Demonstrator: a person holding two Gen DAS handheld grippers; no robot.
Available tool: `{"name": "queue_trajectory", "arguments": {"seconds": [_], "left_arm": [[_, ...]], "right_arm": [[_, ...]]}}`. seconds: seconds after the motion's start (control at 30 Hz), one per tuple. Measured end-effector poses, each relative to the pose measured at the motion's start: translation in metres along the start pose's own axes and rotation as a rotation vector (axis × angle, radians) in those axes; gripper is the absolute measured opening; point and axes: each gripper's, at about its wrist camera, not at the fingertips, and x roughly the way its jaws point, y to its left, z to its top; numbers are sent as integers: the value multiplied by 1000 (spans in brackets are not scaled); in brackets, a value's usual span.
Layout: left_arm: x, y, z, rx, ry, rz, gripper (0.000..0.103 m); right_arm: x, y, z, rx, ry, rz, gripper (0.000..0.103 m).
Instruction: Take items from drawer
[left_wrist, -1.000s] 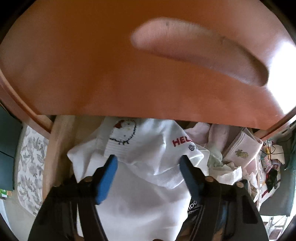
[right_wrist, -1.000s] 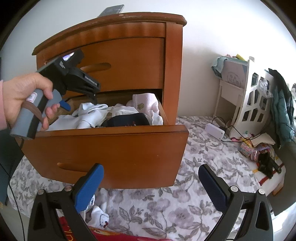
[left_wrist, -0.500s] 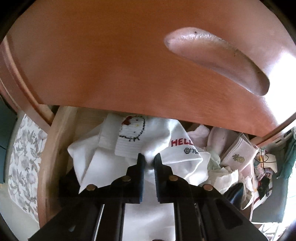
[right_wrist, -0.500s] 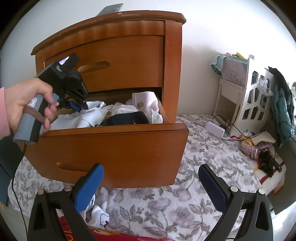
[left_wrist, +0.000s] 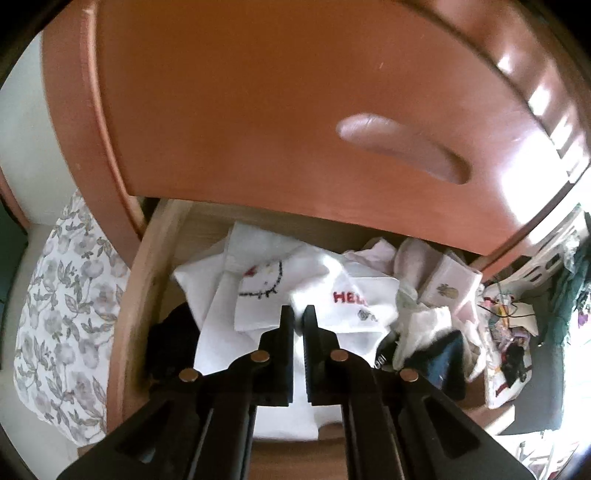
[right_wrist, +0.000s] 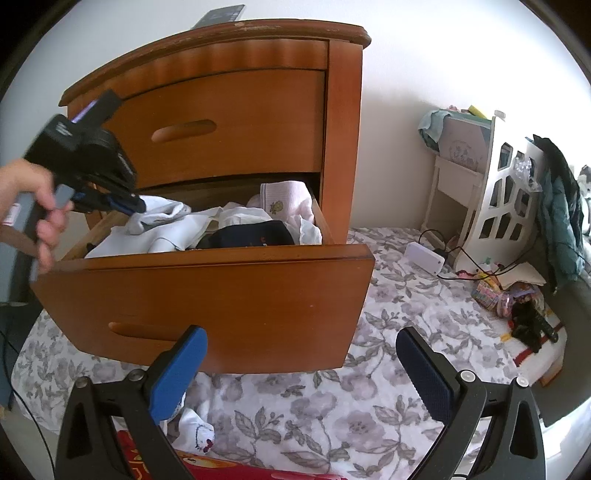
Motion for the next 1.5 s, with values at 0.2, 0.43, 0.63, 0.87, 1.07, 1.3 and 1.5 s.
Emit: {"name": "queue_trajectory", "arguments": {"seconds": [0.2,0.43,0.63,0.87,1.07,1.3,1.5], "left_arm": [[-31,3,-6,6,-27,-13,4],[-53,8,-33,14,-12,-74,4],[-40,20,-43,-13,42,-38,4],[-30,17,-42,17,52,-22,40],[-27,-2,-36,89,34,9,50],[-14,-25,-32,137,33,49,50],[-2,-29,-38,136,38,98,40]], "right_arm": [[0,2,0,-11,-1,-16,103],[-1,2,0,-11,-7,-18,103],[-1,4,1,-19,-5,-24,103],[0,3,1,-16,-4,-21,103],[0,4,1,-16,-3,-21,103],[0,4,1,-14,-3,-19,103],[1,4,1,-10,-2,-17,103]]}}
